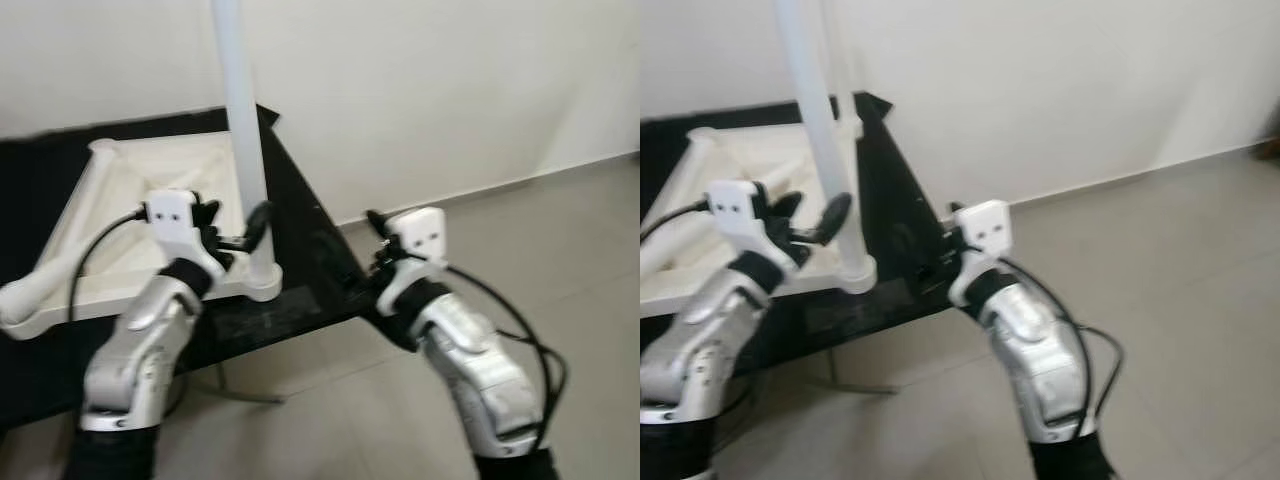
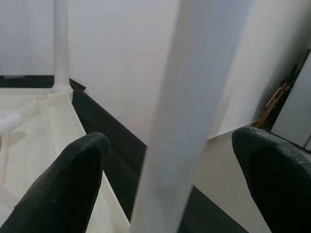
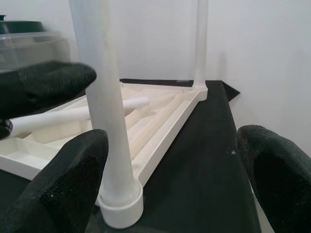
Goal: Building children table
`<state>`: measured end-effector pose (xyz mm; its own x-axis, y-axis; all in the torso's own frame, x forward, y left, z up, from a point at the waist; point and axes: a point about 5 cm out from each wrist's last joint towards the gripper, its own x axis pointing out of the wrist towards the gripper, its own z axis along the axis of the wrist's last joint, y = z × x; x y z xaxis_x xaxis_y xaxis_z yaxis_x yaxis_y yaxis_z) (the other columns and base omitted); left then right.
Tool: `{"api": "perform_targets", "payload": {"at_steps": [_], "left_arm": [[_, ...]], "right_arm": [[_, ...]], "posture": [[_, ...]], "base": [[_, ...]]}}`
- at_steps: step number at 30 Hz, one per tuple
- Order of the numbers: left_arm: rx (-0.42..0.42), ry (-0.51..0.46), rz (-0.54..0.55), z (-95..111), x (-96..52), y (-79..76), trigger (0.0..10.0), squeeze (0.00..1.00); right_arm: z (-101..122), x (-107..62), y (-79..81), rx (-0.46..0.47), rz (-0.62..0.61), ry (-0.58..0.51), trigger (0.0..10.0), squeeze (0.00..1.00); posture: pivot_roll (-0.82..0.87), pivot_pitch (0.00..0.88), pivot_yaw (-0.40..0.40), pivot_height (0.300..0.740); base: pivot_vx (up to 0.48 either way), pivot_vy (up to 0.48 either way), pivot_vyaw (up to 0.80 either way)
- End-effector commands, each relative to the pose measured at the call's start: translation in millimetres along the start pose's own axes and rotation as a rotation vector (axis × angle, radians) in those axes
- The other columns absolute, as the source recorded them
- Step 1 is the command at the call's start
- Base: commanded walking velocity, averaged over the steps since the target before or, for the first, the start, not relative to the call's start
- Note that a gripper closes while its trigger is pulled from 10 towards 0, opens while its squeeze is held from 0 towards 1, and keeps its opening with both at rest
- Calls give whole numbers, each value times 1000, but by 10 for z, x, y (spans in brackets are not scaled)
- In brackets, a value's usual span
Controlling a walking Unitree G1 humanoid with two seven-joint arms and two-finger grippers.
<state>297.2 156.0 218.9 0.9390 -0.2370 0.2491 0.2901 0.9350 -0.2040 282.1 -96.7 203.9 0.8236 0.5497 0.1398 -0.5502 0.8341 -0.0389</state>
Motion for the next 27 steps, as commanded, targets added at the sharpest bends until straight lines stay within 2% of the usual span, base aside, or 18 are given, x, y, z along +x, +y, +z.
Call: {"api": "perform_targets", "payload": {"at_steps": [1, 5, 12, 24, 26, 27], "left_arm": [[8, 32, 30, -77, -40, 61, 10000, 0], [28, 51, 53, -128, -71, 104, 10000, 0], [62, 52, 52, -105, -72, 122, 10000, 0], [70, -10, 3, 67, 31, 0, 10000, 0], [99, -25, -19, 123, 61, -28, 10000, 0], [163, -17, -44, 146, 80, -44, 10000, 0]], "right_arm": [[-28, -19, 57, 6, 35, 15, 10000, 0], [-48, -33, 80, 7, 51, 23, 10000, 0], [-80, -42, 101, 3, 68, 34, 10000, 0], [-97, -44, 119, -22, 89, 36, 10000, 0], [-96, -42, 128, -23, 92, 35, 10000, 0], [-97, -41, 131, -24, 94, 35, 10000, 0]], "posture": [[-1, 100, 2, 740], [0, 101, 2, 740], [3, 100, 0, 740], [-1, 98, -1, 740], [-1, 97, -2, 740], [-2, 96, -3, 740]], "base": [[0, 0, 0], [0, 0, 0], [0, 480, 0], [0, 480, 0], [0, 480, 0], [0, 0, 0]]}}
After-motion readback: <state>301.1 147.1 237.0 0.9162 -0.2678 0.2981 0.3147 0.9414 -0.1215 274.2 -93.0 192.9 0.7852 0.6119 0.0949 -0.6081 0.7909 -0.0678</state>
